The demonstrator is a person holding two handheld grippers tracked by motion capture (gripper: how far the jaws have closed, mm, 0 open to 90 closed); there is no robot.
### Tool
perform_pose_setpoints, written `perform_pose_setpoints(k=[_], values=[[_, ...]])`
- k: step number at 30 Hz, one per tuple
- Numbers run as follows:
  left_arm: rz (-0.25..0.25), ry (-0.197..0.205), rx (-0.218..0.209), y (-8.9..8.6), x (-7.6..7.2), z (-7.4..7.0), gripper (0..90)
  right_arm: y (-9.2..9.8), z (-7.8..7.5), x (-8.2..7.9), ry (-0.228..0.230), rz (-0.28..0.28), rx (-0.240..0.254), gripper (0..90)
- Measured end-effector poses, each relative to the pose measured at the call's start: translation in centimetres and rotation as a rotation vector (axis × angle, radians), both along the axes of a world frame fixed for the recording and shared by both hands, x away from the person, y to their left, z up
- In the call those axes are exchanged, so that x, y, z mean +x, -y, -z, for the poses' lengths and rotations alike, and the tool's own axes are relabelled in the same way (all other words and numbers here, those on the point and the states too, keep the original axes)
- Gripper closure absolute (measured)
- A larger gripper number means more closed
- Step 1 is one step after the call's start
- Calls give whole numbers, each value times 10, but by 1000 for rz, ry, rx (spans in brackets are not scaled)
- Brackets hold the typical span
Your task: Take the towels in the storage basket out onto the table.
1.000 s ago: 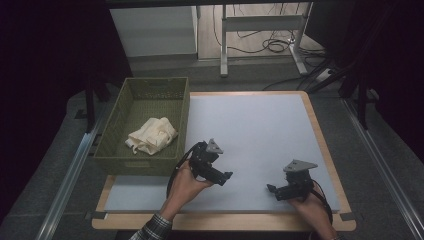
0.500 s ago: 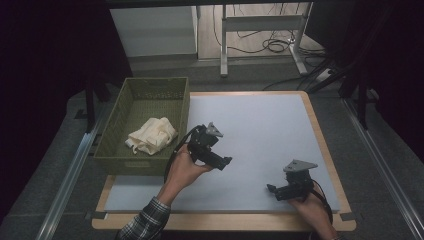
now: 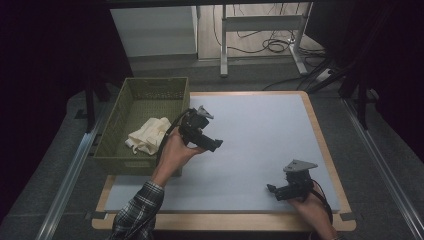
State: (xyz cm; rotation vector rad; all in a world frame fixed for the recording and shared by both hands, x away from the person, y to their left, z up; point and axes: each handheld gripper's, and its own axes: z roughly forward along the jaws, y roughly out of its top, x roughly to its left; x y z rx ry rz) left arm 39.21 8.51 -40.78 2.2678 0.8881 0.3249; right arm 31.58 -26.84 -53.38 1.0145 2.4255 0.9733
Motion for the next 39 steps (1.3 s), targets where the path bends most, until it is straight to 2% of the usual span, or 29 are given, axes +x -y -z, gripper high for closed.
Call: perform_pose_setpoints(k=[10, 15, 24, 27, 32, 33, 34, 39], values=[[-56, -5, 23, -26, 18, -1, 12, 0, 0, 0, 0, 0, 0, 6], [-83, -4, 19, -37, 23, -4, 12, 0, 0, 0, 0, 0, 0, 6], [-160, 8, 24, -72, 33, -9, 9, 0, 0, 0, 0, 0, 0, 6], [-184, 7, 33, -82, 35, -7, 6, 0, 0, 0, 0, 0, 0, 6], [-254, -2, 38, -111, 39, -1, 7, 0, 0, 0, 0, 0, -1, 6], [-254, -2, 38, -111, 39, -1, 9, 0, 0, 0, 1, -2, -3, 6], [-270, -14, 44, -121, 42, 3, 9, 0, 0, 0, 1, -2, -3, 6], [-302, -45, 69, -135, 48, 14, 10, 0, 0, 0, 0, 0, -1, 6]])
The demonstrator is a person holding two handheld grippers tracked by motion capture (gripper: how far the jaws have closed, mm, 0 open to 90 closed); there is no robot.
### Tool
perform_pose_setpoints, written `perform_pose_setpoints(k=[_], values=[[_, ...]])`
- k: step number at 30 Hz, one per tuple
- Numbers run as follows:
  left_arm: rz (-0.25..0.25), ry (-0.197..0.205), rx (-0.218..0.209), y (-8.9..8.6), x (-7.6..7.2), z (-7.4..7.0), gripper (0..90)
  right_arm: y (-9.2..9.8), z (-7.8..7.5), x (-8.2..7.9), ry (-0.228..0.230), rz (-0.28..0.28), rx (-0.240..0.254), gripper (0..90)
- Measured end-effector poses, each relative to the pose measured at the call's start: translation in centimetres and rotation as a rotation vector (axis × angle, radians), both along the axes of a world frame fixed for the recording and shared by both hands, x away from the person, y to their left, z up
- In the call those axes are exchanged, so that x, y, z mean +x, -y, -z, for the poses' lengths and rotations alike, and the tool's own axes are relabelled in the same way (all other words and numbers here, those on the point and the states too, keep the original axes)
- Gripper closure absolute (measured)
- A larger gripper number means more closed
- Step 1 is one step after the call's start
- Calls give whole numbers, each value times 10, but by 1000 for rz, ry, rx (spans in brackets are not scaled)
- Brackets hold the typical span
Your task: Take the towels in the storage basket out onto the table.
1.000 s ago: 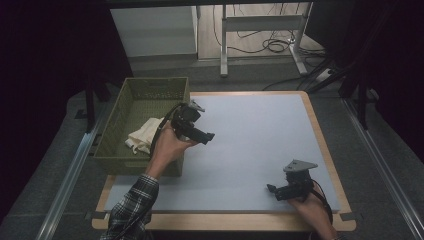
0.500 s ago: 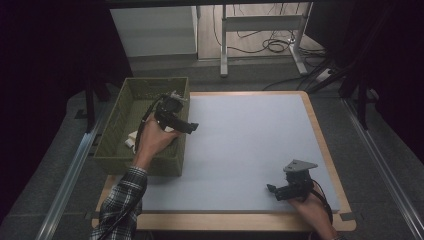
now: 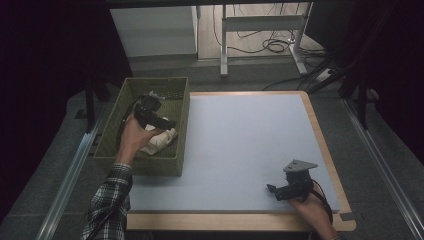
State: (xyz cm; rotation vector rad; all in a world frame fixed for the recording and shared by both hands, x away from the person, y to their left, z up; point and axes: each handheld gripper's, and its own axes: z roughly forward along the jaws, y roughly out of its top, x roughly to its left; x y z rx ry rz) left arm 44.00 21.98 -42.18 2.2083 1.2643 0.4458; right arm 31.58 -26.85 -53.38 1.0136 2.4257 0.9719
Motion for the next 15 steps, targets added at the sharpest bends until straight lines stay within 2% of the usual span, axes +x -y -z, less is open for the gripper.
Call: perform_pose_setpoints(k=[5, 6, 7, 9, 10, 11, 12, 14, 15], values=[[-14, -28, -26, -15, 9, 15, 2, 0, 0, 0, 0, 0, 1, 6], [-19, -46, -23, -19, 12, 21, 5, 0, 0, 0, 0, 0, 0, 6], [-19, -46, -23, -19, 12, 21, 7, 0, 0, 0, 0, 0, 0, 6], [-26, -85, 2, -24, 18, 32, 10, 0, 0, 0, 0, 0, 0, 6], [-26, -85, 2, -24, 18, 32, 10, 0, 0, 0, 0, 0, 0, 6], [-29, -110, 22, -27, 22, 39, 10, 0, 0, 0, 0, -1, 0, 6], [-29, -110, 22, -27, 22, 39, 10, 0, 0, 0, 0, -1, 0, 6], [-49, -159, 35, -31, 28, 48, 11, 0, 0, 0, 0, 0, 0, 6], [-49, -159, 35, -31, 28, 48, 11, 0, 0, 0, 0, 0, 0, 6]])
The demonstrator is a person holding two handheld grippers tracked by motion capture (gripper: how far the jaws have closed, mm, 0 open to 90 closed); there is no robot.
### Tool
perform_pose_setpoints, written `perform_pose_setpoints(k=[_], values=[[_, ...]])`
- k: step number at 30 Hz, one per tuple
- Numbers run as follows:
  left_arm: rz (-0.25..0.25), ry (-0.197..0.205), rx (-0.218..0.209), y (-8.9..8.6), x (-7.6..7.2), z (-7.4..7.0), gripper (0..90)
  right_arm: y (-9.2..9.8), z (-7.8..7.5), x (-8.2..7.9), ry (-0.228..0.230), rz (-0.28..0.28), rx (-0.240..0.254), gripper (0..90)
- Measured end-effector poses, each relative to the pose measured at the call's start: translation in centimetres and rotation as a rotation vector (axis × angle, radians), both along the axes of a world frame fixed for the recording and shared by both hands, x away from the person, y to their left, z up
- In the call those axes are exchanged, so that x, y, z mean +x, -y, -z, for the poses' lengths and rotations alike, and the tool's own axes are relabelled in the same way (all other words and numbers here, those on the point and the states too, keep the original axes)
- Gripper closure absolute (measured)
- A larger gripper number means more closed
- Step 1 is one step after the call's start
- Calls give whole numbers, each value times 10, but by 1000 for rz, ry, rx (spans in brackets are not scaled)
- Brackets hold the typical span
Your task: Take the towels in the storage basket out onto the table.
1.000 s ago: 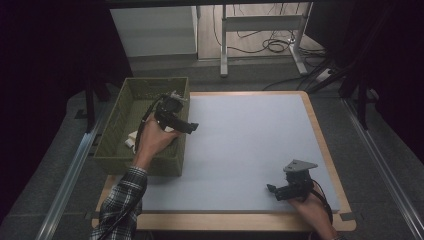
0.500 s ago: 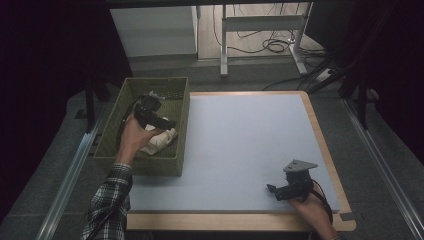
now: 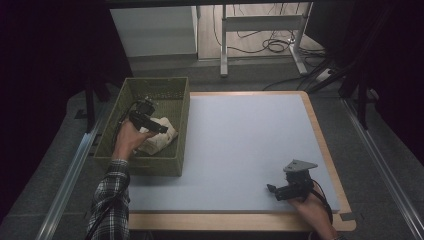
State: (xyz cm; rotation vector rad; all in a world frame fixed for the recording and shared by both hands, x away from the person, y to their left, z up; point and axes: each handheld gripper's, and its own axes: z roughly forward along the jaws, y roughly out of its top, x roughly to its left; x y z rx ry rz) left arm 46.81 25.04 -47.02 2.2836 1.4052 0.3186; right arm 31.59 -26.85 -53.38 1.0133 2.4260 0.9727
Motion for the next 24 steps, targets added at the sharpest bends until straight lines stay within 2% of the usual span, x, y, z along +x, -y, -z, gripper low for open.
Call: perform_pose_setpoints(k=[2, 3, 5, 7, 8, 9, 11, 12, 13, 15, 20, 21, 22, 24], values=[[-21, -54, 16, -3, 6, 10, 11, 0, 0, 0, 0, 0, 0, 6], [-21, -54, 16, -3, 6, 10, 12, 0, 0, 0, 0, 0, 0, 6], [-36, -99, 35, -4, 9, 18, 13, 0, 0, 0, 0, 0, 0, 6], [-38, -126, 51, -5, 11, 23, 26, 0, 0, 0, 0, 0, 0, 6], [-45, -156, 61, -5, 13, 28, 26, 0, 0, 0, 1, 0, 0, 6], [-45, -156, 61, -5, 13, 28, 28, 0, 0, 0, 1, 0, 0, 6], [-46, -206, 98, -4, 15, 35, 37, 0, 0, 0, 1, -1, -1, 6], [-46, -206, 98, -4, 15, 35, 42, 0, 0, 0, 1, -1, -1, 6], [-53, -229, 105, -5, 16, 37, 59, 0, 0, 0, 1, -1, -1, 6], [-56, -272, 94, -6, 17, 40, 79, 0, 0, 0, 1, -1, -1, 6], [-74, -304, 39, -10, 16, 37, 294, 0, 0, 0, 1, -1, -1, 6], [-78, -307, 41, -10, 15, 36, 370, 0, 0, 0, 1, -1, -1, 6], [-81, -316, 24, -11, 15, 34, 502, 0, 0, 0, 0, -1, -1, 6], [-67, -312, 27, -9, 14, 32, 622, 0, 0, 0, 0, -1, -1, 6]])
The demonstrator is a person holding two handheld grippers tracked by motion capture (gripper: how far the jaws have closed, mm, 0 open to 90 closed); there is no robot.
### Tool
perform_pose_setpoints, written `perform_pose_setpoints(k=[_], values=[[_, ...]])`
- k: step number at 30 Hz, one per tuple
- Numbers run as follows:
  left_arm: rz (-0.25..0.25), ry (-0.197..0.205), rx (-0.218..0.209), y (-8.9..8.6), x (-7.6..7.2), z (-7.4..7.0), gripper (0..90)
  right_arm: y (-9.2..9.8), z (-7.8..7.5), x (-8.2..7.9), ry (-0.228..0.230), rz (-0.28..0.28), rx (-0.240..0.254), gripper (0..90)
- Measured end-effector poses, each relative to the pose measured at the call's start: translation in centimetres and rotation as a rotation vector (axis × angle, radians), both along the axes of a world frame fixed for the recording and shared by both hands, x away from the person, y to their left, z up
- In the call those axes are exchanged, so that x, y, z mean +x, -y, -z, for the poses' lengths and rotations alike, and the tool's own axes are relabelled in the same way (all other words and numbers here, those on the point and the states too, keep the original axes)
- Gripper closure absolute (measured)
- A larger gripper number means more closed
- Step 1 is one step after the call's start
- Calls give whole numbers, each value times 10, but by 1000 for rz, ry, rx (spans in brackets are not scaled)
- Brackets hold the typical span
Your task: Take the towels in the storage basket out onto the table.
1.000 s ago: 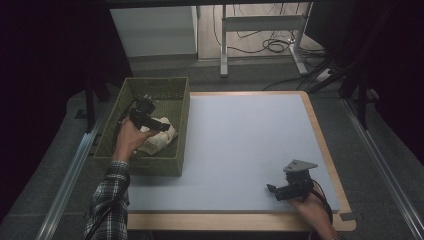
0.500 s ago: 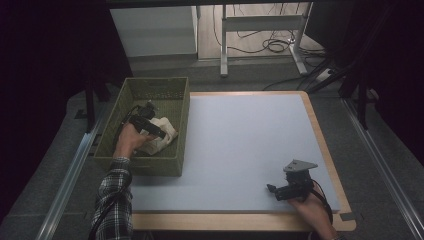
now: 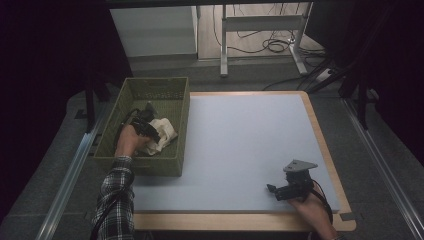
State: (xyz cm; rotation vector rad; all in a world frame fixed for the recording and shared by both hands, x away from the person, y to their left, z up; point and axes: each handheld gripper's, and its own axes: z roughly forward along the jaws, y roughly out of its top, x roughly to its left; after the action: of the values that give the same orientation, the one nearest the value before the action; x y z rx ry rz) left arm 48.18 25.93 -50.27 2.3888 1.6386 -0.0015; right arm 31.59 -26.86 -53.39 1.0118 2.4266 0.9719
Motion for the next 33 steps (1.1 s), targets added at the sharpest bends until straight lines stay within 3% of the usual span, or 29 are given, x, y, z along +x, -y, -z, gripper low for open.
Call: perform_pose_setpoints(k=[1, 5, 10, 16, 33], values=[[0, 0, 0, 0, 0, 0, 706, 0, 0, 0, 0, 0, 0, 6], [38, 10, 12, 3, -1, -3, 763, 0, 0, 0, 0, 0, 0, 6], [32, 60, -6, 1, -4, -12, 768, 0, 0, 0, 0, 0, 0, 6], [36, 134, -23, -3, -14, -38, 764, 0, 0, 0, 0, 0, 0, 6], [47, 242, -43, -13, -40, -96, 761, 0, 0, 0, 0, 0, -1, 6]])
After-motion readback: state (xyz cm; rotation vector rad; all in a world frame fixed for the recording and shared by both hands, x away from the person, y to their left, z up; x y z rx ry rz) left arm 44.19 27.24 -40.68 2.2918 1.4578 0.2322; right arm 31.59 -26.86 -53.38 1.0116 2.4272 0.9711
